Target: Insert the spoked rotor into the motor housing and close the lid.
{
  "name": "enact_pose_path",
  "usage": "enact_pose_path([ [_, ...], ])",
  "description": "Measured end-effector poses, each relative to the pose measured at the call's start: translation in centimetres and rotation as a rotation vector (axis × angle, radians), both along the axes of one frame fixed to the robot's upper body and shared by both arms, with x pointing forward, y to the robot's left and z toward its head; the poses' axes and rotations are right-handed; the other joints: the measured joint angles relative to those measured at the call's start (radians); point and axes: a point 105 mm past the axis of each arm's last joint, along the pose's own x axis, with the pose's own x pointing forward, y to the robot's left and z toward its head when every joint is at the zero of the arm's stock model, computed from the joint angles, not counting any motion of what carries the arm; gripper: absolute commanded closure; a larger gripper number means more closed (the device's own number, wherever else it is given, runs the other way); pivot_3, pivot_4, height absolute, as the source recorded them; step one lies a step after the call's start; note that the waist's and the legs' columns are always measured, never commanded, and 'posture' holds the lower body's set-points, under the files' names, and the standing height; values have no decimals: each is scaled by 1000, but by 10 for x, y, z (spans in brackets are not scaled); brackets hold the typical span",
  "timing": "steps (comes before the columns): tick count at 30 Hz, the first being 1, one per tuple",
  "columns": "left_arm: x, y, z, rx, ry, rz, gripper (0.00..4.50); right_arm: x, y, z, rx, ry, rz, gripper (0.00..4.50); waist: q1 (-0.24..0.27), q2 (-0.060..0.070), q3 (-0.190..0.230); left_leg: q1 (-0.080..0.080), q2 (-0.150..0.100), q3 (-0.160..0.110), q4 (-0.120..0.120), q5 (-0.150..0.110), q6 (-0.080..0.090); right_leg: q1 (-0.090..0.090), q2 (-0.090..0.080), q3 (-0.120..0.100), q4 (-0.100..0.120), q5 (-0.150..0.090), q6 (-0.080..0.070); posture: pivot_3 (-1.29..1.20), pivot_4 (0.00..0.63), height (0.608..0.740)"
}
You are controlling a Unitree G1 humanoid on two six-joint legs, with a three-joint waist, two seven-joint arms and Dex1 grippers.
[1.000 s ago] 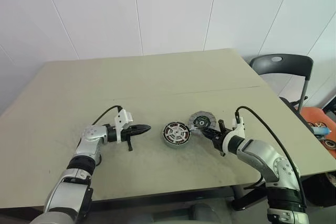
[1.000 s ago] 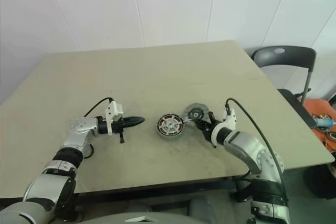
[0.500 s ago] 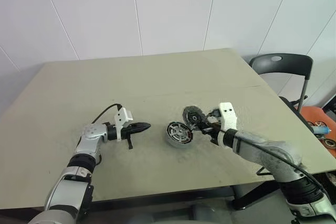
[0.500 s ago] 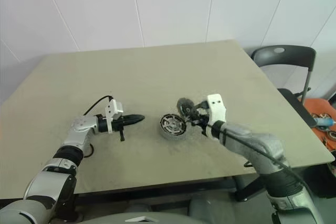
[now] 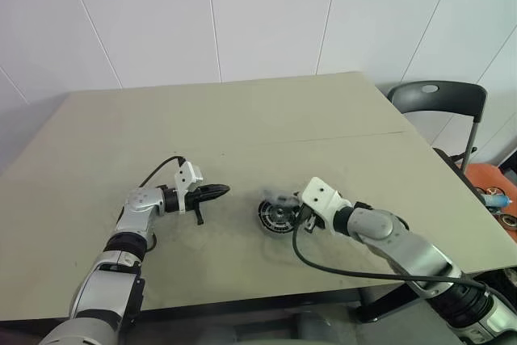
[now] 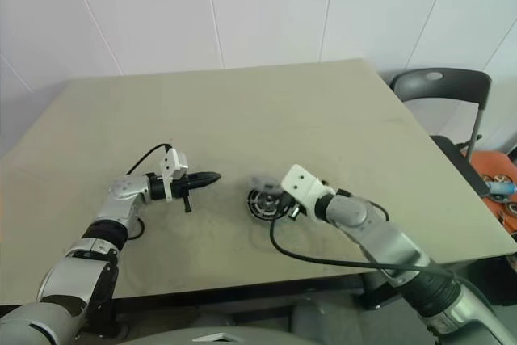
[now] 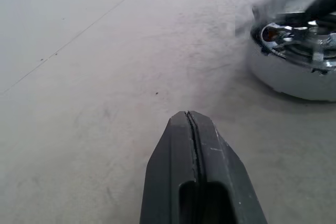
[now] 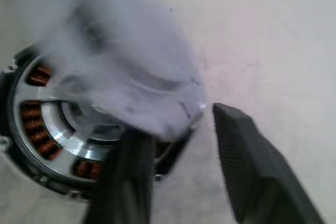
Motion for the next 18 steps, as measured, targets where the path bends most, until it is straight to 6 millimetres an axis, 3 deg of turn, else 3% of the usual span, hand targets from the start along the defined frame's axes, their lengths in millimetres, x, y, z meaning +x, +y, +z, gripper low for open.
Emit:
enact_pose_path([
  [5, 2, -1, 1, 9, -14, 7, 4500, -9, -3, 0, 22, 87, 87, 1906, 0, -1, 0, 0, 0, 0, 0, -1, 1, 0, 0, 0, -1, -1, 2, 0, 0, 740],
  [12, 3, 0, -2, 18, -1, 9, 4500, -29, -16, 2, 201, 380, 161, 1906, 0, -1, 1, 0, 0, 0, 0, -1, 1, 0, 0, 0, -1, -1, 1, 0, 0, 740],
  [14, 3, -1, -1, 16, -4, 5, 4500, -23, -14, 11, 285, 391, 144, 1906, -3, -2, 1, 0, 0, 0, 0, -1, 1, 0, 0, 0, -1, -1, 1, 0, 0, 740],
  [17, 3, -5, 2, 7, -11, -19, 4500, 13, -15, 28, 360, 287, 15, 1906, -2, -2, 1, 0, 0, 2, 0, -1, 1, 1, 0, 0, 1, -1, 1, 0, 0, 740],
  [18, 3, -6, 3, 5, -12, -22, 4500, 21, -15, 32, 371, 257, -16, 1722, 0, -2, 1, 1, 0, 1, 0, -1, 1, 1, 0, 0, 2, -1, 1, 0, 0, 740],
])
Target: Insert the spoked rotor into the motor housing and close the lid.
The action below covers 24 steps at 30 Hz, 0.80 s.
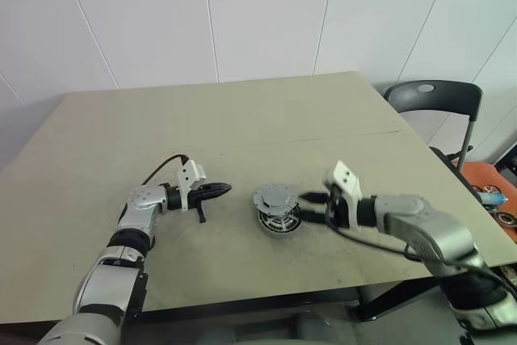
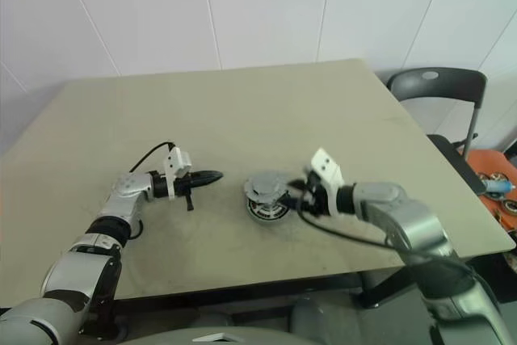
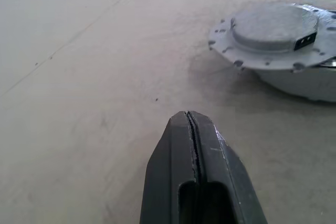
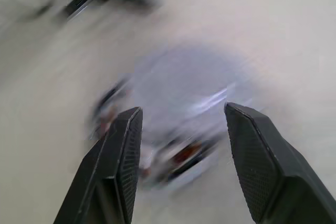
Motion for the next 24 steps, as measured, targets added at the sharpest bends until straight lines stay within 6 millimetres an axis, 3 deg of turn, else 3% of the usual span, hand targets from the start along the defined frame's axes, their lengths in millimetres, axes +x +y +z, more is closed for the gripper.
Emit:
enact_pose_path([
  [2, 1, 0, 4, -15, -6, -2, 4500, 12, 1, 3, -7, -34, -57, 1361, 2, 0, 0, -1, 0, -1, 0, 0, 0, -1, 0, -1, 0, 1, -2, 0, 0, 740],
  [6, 0, -4, 15, -49, -32, -23, 4500, 14, 9, -13, -53, -14, -82, 62, 0, 0, 0, -4, -1, 0, 0, 0, 0, -4, -1, -1, -1, 3, -4, 0, 0, 740],
  [13, -12, -16, 30, -105, -23, -78, 4500, 8, 37, -29, 8, 120, -95, 7, -2, 1, 0, -10, -1, 0, 0, 0, 0, -11, -1, 0, 1, 3, -5, 0, 0, 740],
  [24, -35, -53, 66, -128, -40, -105, 4500, 3, 51, -34, -98, 77, -11, 7, -7, 2, -1, -7, -1, 1, 0, 0, 0, -9, -1, 0, 2, 3, -5, 0, 0, 740],
])
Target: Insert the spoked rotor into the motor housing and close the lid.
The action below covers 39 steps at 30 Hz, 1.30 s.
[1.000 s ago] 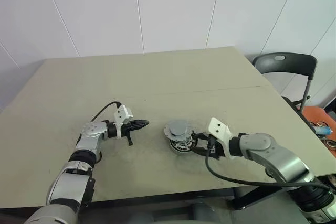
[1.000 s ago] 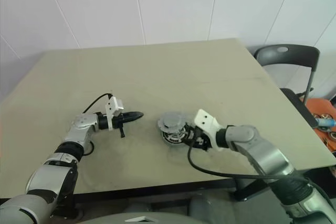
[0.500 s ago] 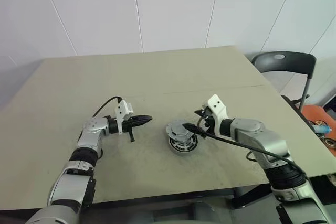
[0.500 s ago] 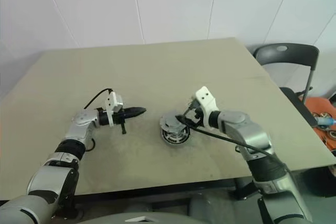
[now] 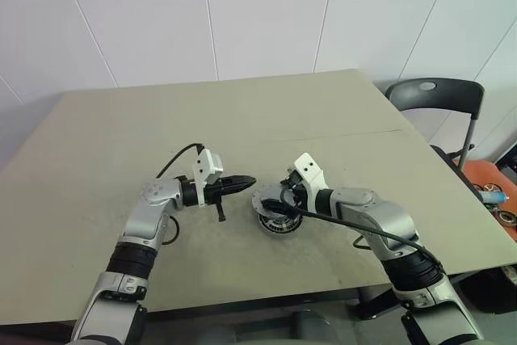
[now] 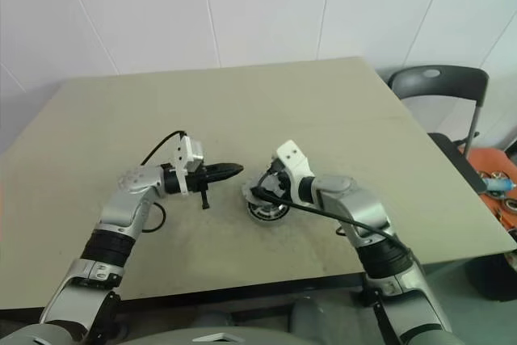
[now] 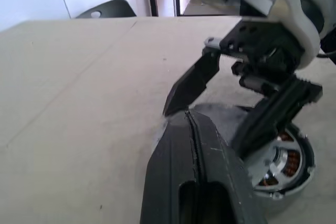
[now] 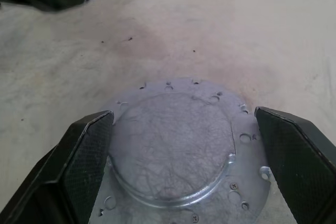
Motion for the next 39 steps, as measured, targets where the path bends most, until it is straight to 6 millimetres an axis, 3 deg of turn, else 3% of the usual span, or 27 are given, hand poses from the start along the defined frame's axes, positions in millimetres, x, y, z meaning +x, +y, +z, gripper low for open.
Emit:
enact_pose_path([
  [8, -7, 44, 9, 27, 52, 17, 4500, -7, 1, -1, -26, -35, 71, 7, 0, 1, 1, 7, 0, 0, 0, 0, 0, 7, 0, 0, 1, -3, 4, 0, 0, 740],
  [13, -5, 58, -2, 30, 103, 17, 4500, -6, 0, -2, -29, -37, 66, 7, 3, 1, 1, 8, 0, 0, 0, 0, 0, 7, 0, 0, 0, -3, 4, 0, 0, 740],
  [14, -5, 59, -3, 29, 105, 14, 4500, -5, 1, -2, -28, -38, 63, 184, 3, 1, 1, 8, 0, 0, 0, 0, 0, 7, 0, 0, 0, -3, 4, 0, 0, 740],
  [19, -3, 50, -7, 8, 99, 4, 4500, -2, -1, -2, -29, -43, 41, 1308, 6, 1, 1, 7, 0, 0, 0, 0, 0, 7, 0, 0, 0, -1, 0, 0, 0, 740],
  [25, -3, 30, -11, 2, 97, -5, 4500, -1, -1, -1, -5, -39, 34, 1307, 5, 1, 1, 7, 0, 0, 0, 0, 0, 7, 0, 0, 0, -1, 0, 0, 0, 740],
  [32, -2, 33, -11, 10, 94, -1, 4500, -4, -8, 15, 170, 22, 51, 1307, 5, 2, 2, 6, 0, 0, 0, 0, 0, 6, 0, 0, -1, 0, 0, 0, 0, 740],
  [39, 0, 35, -15, 8, 103, -1, 4500, -11, -25, 11, 47, 1, 116, 1307, 5, 2, 2, 5, 0, 0, 0, 0, 0, 6, 0, 0, -1, -1, 1, 0, 0, 740],
])
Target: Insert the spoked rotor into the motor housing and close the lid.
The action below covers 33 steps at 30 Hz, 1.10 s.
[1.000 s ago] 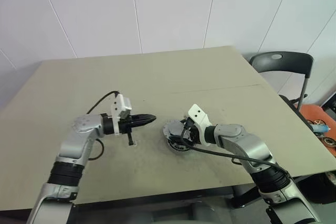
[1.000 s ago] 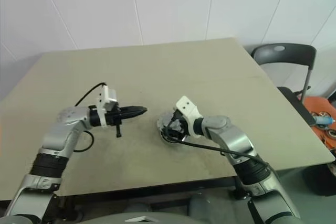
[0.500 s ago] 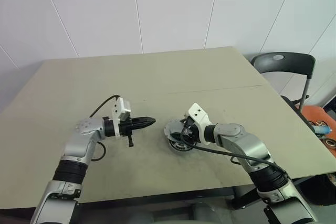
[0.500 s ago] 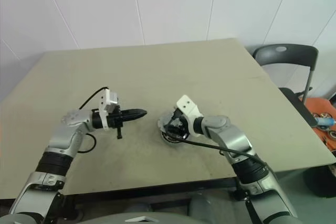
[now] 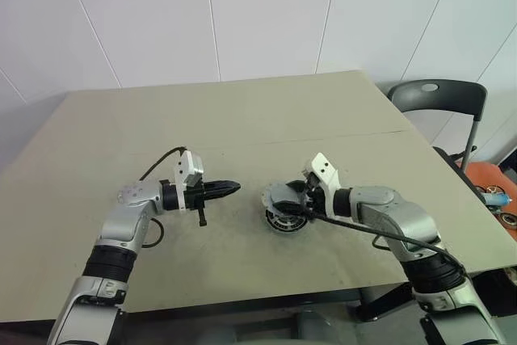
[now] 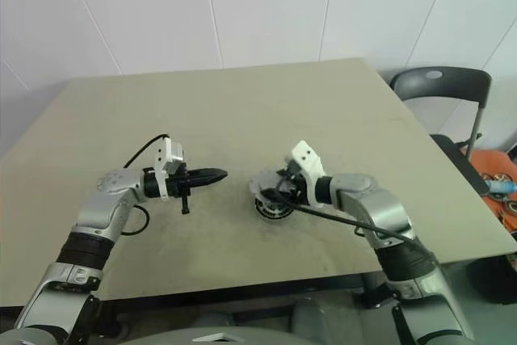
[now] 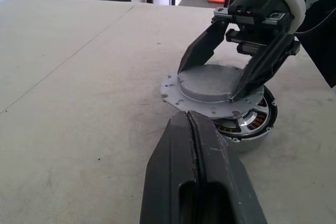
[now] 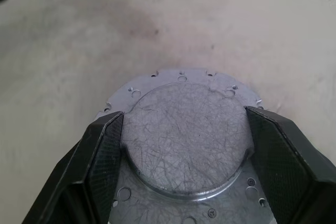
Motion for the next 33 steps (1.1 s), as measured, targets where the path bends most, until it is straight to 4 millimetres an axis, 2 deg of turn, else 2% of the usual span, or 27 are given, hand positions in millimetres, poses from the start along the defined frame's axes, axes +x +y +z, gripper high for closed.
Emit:
enact_pose_path([
  [3, 2, 1, -1, -1, -2, 1, 4500, -3, 0, -6, -41, -8, 23, 1307, -2, 0, 0, 0, 0, 1, 0, 0, 0, 0, 0, 0, 0, 0, 0, 0, 0, 740],
  [12, 4, 8, -15, 7, 12, 12, 4500, -9, -2, -6, -40, -26, 55, 1307, 0, 0, 0, 0, 0, 0, 0, 0, 0, 0, 0, 0, 0, 0, 0, 0, 0, 740],
  [20, 4, 1, -13, -6, -4, 5, 4500, -14, 0, 1, 51, -25, 92, 1307, -1, 0, 0, 0, 0, 0, 0, 0, 0, 0, 0, 0, 0, 0, 0, 0, 0, 740],
  [33, 4, 1, -14, -2, -3, 4, 4500, -21, -8, -10, -35, -78, 166, 1307, 1, 0, 0, 1, 0, 1, 0, 0, 0, 0, 0, 0, 0, 0, 0, 0, 0, 740],
])
